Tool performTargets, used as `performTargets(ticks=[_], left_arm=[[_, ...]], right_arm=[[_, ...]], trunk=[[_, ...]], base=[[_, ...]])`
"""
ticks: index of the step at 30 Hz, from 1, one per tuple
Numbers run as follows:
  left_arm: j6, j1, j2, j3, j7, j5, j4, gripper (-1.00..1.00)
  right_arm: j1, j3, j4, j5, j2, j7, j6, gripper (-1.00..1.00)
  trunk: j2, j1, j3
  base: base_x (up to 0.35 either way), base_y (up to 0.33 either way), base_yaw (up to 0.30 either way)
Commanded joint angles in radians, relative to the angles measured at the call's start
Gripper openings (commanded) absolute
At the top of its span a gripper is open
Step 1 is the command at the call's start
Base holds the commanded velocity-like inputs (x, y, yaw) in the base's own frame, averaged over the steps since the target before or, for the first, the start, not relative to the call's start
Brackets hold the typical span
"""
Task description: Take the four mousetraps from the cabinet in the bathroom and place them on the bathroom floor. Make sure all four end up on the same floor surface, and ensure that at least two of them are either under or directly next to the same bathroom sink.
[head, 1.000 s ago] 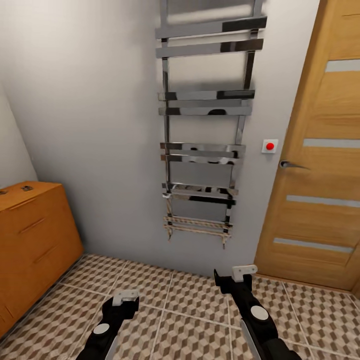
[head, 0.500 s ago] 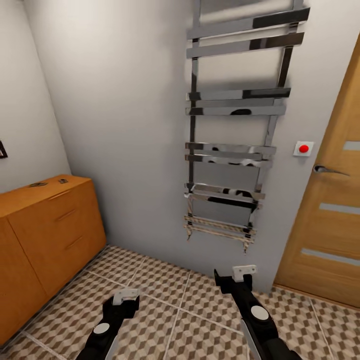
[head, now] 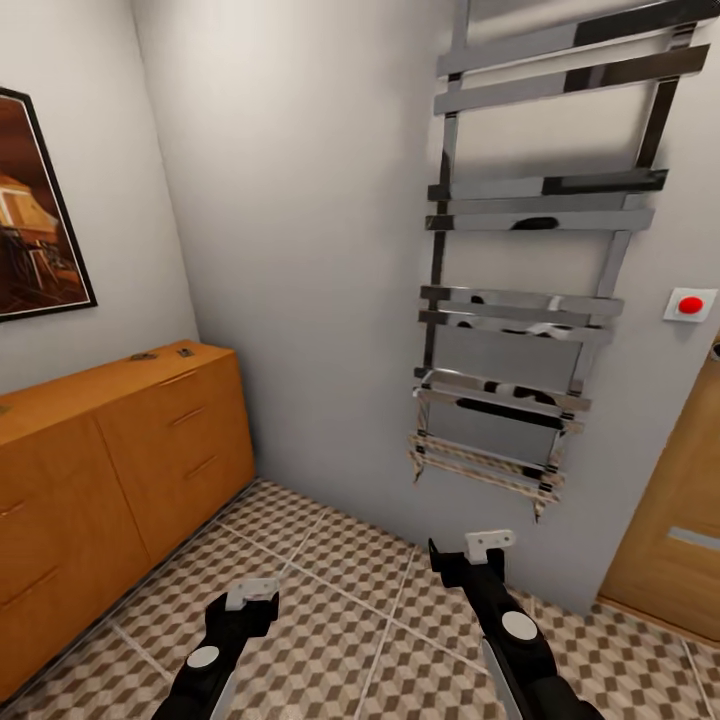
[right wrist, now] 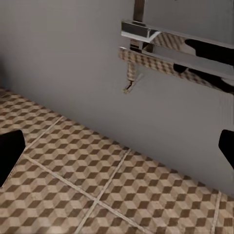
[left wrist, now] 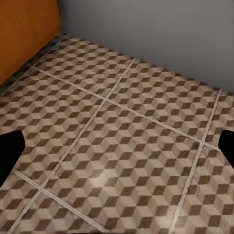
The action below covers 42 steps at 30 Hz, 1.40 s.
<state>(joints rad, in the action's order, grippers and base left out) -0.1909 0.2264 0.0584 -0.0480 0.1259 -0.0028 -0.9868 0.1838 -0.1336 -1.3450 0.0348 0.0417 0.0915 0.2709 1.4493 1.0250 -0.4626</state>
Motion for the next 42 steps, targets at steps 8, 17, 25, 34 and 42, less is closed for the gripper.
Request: performTargets(ticks=[8, 17, 25, 34, 42], left_arm=[[-0.005, 0.001, 0.000, -0.003, 0.006, 0.000, 0.001, 1.00], [-0.005, 0.001, 0.000, -0.003, 0.006, 0.000, 0.002, 1.00], [-0.005, 0.001, 0.000, -0.003, 0.006, 0.000, 0.002, 1.00], [-0.005, 0.001, 0.000, -0.003, 0.006, 0.000, 0.002, 1.00], [-0.005, 0.001, 0.000, -0.003, 0.006, 0.000, 0.003, 1.00]], right_arm=[[0.000, -0.001, -0.002, 0.004, 0.000, 0.005, 0.007, 1.00], [0.000, -0.002, -0.002, 0.004, 0.001, 0.005, 0.007, 1.00], [0.000, -0.002, -0.002, 0.004, 0.001, 0.005, 0.007, 1.00], [0.000, -0.003, -0.002, 0.004, 0.001, 0.011, 0.007, 1.00], [0.000, -0.003, -0.002, 0.004, 0.001, 0.011, 0.007, 1.00]], trunk=[[0.001, 0.000, -0.001], [0.001, 0.000, -0.001], [0.001, 0.000, -0.001], [0.001, 0.000, -0.001], [0.001, 0.000, -0.001]], base=[[0.000, 0.000, 0.284], [0.000, 0.000, 0.284], [0.000, 0.000, 0.284], [0.000, 0.000, 0.284], [0.000, 0.000, 0.284]])
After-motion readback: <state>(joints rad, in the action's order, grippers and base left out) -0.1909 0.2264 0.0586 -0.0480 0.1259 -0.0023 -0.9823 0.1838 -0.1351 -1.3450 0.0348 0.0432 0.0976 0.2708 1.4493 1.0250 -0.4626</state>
